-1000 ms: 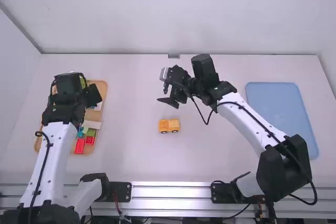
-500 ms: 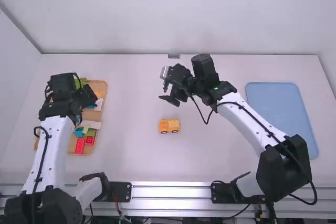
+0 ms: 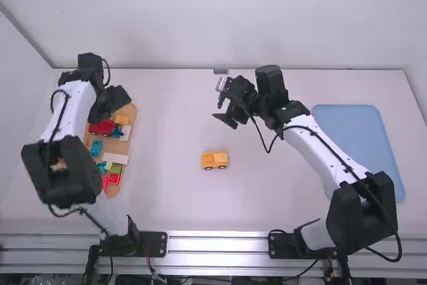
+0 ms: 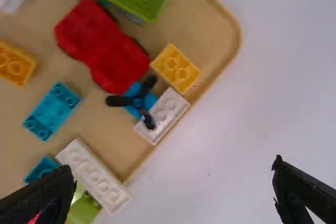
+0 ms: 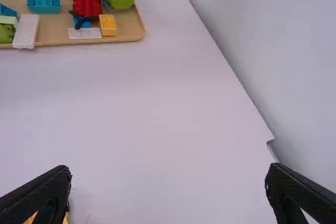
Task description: Assemble lego blocks to make yellow taxi
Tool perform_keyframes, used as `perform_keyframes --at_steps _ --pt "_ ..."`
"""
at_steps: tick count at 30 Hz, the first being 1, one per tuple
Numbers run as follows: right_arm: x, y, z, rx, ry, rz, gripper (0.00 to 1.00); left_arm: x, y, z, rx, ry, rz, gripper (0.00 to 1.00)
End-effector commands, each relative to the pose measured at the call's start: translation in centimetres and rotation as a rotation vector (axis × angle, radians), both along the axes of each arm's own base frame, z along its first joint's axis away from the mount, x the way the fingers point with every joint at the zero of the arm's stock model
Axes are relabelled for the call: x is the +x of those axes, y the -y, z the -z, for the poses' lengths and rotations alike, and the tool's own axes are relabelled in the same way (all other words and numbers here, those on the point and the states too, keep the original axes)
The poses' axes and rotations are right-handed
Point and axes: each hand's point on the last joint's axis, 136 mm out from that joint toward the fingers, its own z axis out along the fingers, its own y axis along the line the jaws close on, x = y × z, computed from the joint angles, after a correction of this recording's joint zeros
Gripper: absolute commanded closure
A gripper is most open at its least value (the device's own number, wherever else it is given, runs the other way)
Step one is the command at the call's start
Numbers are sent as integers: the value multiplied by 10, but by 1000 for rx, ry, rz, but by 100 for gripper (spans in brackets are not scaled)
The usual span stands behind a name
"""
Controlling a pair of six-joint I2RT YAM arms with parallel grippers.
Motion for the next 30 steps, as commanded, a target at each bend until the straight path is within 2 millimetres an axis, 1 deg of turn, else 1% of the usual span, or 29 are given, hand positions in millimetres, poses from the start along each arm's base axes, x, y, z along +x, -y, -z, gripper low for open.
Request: perform_keyframes --at_steps 1,2,5,6,7,9,11,12,13,14,16,17,18,20,21,22,23,25,27,30 --pt "2 -1 -11 18 11 -3 1 20 -7 13 2 -53 -52 1" --pt "2 -1 -11 18 10 -3 1 22 -7 15 -2 -62 -57 1" --pt "2 -1 -11 16 13 -3 1 34 -9 44 -41 -172 -121 1" --pt "2 -1 -11 15 13 -2 1 36 -9 48 -44 -182 -121 1" --pt "4 1 -10 5 16 13 1 44 -10 65 -59 -225 -119 1" --pt "4 2 -8 -4 15 14 1 50 -12 80 -68 -264 -122 1" --pt "2 3 -6 -17 20 -1 1 55 -12 89 -79 -275 -129 8" --pt "3 4 -5 -20 21 2 2 59 -12 94 -84 -274 -138 10" --pt "4 7 -5 -20 18 10 1 66 -10 101 -102 -254 -142 11" --pt "5 8 -5 -19 17 12 1 67 -10 101 -104 -250 -143 13" --pt "7 11 -5 -18 17 20 1 75 -5 106 -145 -215 -169 16" --pt "8 13 -5 -18 15 26 1 77 -6 106 -162 -199 -226 23" --pt "8 13 -5 -17 15 26 1 77 -7 106 -165 -197 -246 24" --pt "11 17 -5 -13 7 44 1 71 -13 106 -171 -201 -407 30" --pt "13 20 -5 -9 2 54 1 65 -20 106 -161 -204 -525 34" --pt "13 20 -5 -9 1 55 1 64 -21 106 -161 -205 -560 35" --pt "13 21 -5 -8 0 56 1 54 -25 106 -154 -223 -679 33" --pt "12 22 -4 -9 -7 54 1 43 -30 106 -137 -246 -775 31" --pt "12 22 -4 -11 -8 56 1 41 -31 106 -134 -249 -808 31" --pt "11 22 -3 -17 -5 50 1 48 -32 106 -139 -216 -816 32"
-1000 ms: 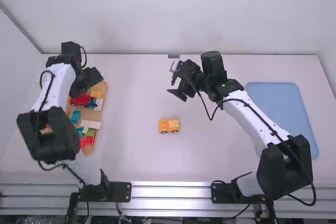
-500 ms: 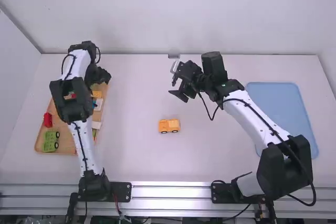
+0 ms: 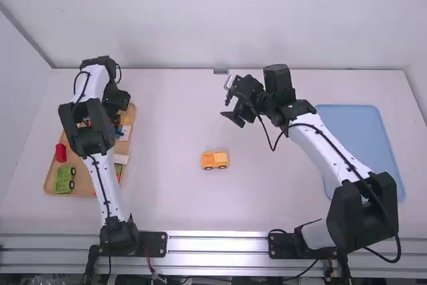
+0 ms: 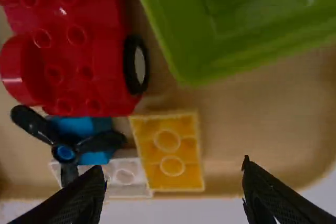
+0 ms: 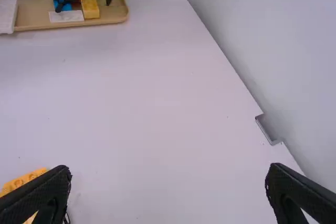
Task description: Assemble lego blocks to make yellow taxi
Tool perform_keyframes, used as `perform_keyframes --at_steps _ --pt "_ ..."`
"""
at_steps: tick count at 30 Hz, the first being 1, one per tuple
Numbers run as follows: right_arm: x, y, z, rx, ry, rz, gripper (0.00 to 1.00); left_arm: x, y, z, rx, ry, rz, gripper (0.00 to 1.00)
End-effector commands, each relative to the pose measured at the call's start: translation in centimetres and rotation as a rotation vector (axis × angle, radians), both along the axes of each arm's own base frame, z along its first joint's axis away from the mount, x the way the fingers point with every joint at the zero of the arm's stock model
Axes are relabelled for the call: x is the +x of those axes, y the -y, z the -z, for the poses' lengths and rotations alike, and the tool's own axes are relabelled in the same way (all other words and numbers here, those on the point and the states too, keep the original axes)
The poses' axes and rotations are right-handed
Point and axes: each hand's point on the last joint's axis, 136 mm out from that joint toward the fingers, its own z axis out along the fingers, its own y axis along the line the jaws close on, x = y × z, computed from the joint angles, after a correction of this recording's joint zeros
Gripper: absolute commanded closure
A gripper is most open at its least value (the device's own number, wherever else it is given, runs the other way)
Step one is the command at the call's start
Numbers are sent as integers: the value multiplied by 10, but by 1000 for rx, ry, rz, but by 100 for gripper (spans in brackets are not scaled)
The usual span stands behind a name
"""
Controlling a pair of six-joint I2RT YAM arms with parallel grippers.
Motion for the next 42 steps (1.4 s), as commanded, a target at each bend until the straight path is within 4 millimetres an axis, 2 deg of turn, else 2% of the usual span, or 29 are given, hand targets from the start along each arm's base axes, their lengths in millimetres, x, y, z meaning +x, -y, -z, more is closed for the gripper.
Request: perform_keyframes --at_steps 1,2,10,13,23,26,33,36,42 --pt "1 -2 -10 11 17 -6 1 6 -6 -5 35 31 -102 32" --pt "1 -2 -10 8 17 -6 1 8 -6 -4 30 42 -95 36" --pt "2 -1 -7 6 10 -4 1 -5 1 -5 25 -10 -196 37" --pt "2 -1 -7 5 9 -4 1 -5 4 -5 25 -12 -189 40" --pt "2 -1 -7 6 9 -4 1 -3 5 5 22 -3 -166 41" --pt "2 -1 -7 6 9 -4 2 -5 5 4 16 -16 -126 46" --pt "2 -1 -7 6 12 -4 1 -7 9 5 -5 -22 -129 45" --pt "2 -1 -7 7 12 -4 1 -6 10 10 -8 -17 -136 42" --pt "2 -1 -6 5 7 -5 1 -6 10 18 -7 -15 -130 42"
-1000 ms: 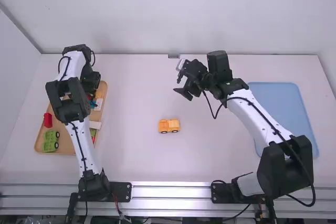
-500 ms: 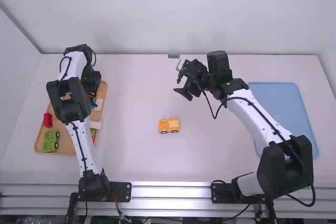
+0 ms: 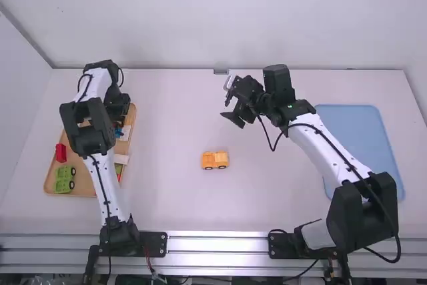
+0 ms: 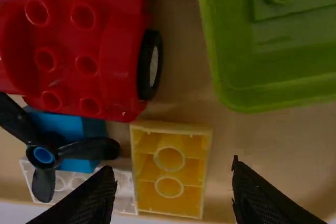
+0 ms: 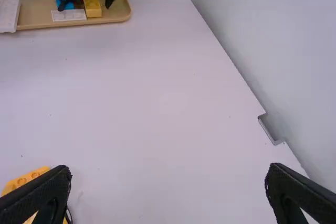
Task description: Assemble lego blocks to make yellow taxi
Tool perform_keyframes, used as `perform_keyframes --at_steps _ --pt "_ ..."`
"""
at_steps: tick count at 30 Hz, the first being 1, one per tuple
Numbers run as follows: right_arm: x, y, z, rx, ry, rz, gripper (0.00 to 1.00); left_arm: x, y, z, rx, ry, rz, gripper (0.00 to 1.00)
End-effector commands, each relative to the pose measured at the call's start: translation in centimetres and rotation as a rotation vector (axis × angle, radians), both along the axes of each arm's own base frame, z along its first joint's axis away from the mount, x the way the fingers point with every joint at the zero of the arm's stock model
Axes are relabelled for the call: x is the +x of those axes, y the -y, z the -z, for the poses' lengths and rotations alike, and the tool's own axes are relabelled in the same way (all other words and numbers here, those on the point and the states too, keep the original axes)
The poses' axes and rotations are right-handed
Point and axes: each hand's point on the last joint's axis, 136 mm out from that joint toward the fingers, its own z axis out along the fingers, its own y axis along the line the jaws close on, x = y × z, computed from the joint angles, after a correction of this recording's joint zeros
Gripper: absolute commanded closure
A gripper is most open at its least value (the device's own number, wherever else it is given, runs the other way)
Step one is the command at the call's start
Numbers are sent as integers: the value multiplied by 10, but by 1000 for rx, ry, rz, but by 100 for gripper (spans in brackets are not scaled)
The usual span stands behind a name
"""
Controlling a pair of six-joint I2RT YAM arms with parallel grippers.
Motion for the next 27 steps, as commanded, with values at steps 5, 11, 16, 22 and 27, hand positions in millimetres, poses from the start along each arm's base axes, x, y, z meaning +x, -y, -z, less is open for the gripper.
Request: perform_keyframes --at_steps 5,11,16,22,27 --pt "2 -2 -6 11 12 -3 1 4 4 3 0 16 19 47" --pt "2 -2 -6 10 13 -5 1 8 3 8 4 34 19 48" --pt "2 -2 -6 10 12 -5 1 6 3 14 0 32 17 49" --pt "2 -2 -6 10 14 -5 1 2 5 15 -6 16 17 55" --pt "2 -2 -6 11 13 -5 1 1 8 16 -22 14 16 67"
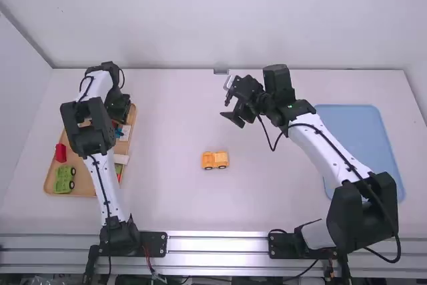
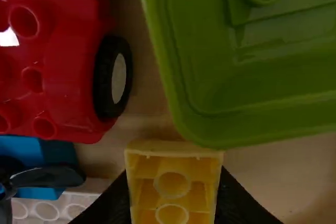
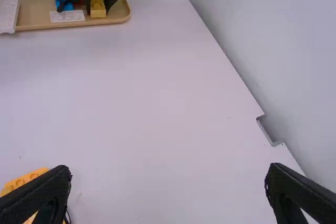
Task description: Assemble lego blocks to make yellow taxi
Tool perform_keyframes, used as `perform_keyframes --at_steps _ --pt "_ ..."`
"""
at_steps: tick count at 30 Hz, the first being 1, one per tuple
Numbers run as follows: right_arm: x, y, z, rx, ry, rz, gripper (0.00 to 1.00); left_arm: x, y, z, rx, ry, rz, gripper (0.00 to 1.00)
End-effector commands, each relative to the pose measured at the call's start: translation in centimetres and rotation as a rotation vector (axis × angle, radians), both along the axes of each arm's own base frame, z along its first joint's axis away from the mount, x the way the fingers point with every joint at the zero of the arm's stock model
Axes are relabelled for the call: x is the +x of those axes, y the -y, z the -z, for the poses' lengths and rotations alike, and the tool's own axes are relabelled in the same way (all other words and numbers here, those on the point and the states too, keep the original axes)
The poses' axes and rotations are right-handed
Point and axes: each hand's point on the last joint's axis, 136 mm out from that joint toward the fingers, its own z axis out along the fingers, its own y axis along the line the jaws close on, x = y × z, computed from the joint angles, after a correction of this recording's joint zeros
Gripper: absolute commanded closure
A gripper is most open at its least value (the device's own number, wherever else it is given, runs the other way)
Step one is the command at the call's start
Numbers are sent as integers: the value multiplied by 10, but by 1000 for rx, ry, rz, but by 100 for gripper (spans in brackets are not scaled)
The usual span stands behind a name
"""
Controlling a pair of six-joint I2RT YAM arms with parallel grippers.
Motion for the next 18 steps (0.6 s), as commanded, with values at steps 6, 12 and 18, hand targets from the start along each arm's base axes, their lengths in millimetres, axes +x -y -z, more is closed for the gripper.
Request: perform_keyframes --at_steps 6,12,18 --pt "2 -2 -5 8 9 -5 1 -4 17 4 -78 -8 6 60" --pt "1 -1 -4 4 9 -6 2 -5 17 4 -79 -11 -1 53" --pt "1 -1 -2 1 5 -7 1 -5 17 4 -78 -11 -1 72"
